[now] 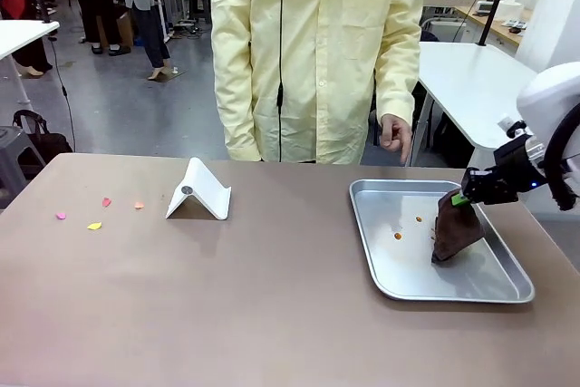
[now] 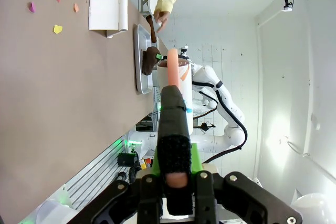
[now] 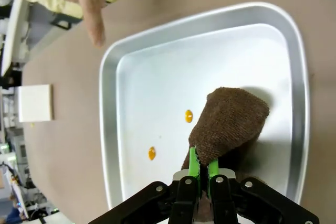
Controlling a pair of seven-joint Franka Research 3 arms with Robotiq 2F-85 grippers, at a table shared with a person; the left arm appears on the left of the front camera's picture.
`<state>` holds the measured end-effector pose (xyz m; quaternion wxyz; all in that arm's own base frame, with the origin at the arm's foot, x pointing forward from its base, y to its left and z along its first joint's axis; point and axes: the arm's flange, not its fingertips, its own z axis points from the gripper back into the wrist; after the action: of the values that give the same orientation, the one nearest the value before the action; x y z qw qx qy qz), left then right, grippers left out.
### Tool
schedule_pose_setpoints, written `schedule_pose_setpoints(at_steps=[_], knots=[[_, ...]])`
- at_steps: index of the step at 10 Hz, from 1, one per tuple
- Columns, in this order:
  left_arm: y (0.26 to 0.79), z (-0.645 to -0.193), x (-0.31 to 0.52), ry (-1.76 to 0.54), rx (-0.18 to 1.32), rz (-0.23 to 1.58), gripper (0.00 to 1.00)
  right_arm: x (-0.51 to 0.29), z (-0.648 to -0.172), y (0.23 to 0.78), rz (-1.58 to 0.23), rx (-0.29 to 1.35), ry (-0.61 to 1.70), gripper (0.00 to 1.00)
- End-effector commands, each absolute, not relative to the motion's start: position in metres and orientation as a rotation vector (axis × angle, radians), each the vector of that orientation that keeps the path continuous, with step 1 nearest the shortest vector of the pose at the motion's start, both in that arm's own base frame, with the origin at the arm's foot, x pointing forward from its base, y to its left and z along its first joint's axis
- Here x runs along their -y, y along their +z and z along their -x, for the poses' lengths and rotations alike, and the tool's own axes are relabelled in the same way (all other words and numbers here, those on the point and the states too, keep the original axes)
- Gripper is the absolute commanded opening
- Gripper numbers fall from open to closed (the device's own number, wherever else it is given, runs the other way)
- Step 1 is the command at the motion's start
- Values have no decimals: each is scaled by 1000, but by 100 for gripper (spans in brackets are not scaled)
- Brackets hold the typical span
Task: Clean the surface of the table.
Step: If a person points to the right, clean the right side of the table with your right hand, and if they point to the left, clean the left side with your left hand.
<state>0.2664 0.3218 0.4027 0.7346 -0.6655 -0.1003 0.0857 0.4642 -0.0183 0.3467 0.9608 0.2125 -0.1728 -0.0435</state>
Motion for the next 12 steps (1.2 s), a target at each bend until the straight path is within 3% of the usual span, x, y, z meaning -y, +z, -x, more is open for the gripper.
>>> schedule_pose_setpoints(at_steps=[1,7,12], knots=[[405,-261,-320,168,228,1471,5,7,-484,335,-371,310,-101,6],[405,-261,-320,168,228,1471,5,-24,-506,290,-379,232,-126,6],[405,-261,-320,168,228,1471,5,-75,-498,271,-484,137,12,6]])
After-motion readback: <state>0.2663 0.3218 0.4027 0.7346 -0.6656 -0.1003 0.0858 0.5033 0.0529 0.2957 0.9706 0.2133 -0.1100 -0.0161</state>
